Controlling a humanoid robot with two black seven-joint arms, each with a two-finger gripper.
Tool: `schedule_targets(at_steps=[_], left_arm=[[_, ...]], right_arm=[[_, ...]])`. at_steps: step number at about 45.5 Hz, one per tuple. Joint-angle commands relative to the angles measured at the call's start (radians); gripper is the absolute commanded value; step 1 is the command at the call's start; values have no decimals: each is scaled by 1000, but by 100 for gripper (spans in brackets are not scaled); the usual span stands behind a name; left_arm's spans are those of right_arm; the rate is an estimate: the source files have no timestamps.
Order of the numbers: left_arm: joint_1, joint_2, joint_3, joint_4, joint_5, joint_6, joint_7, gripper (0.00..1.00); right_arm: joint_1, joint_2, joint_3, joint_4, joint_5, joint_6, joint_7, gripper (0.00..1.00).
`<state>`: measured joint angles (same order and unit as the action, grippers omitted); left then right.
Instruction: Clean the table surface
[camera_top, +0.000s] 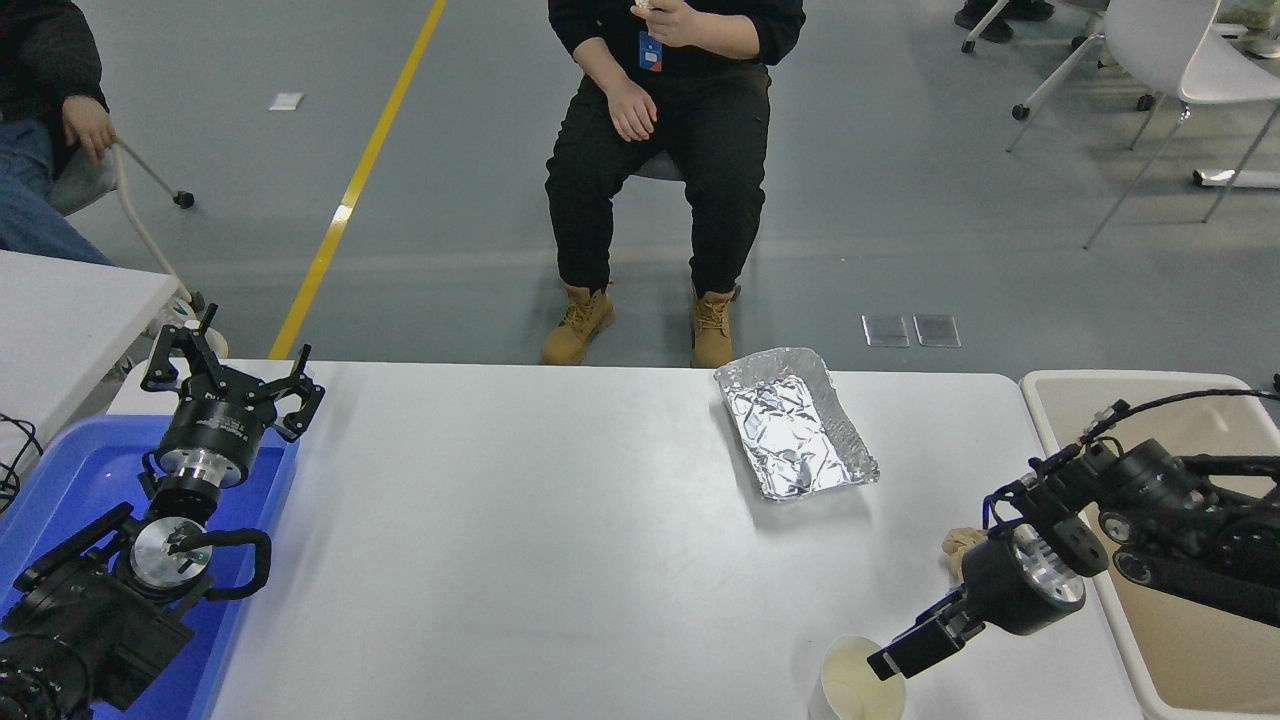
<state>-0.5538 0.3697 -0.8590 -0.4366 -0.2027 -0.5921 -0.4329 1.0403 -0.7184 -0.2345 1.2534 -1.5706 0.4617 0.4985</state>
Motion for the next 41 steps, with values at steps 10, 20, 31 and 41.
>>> schedule_targets(at_steps=[10,20,31,41], left_arm=[[0,0,0,1,0,0,0,100],[0,0,0,1,0,0,0,100],[0,0,0,1,0,0,0,100],[0,0,0,1,0,0,0,100]], right_arm=[[-97,-24,1,-25,17,-87,-3,98],[-111,-13,1,-25,15,-104,-3,97],[-125,-12,0,-25,3,-204,-3,79],[-128,-12,-3,-41,-2,-219,3,36]])
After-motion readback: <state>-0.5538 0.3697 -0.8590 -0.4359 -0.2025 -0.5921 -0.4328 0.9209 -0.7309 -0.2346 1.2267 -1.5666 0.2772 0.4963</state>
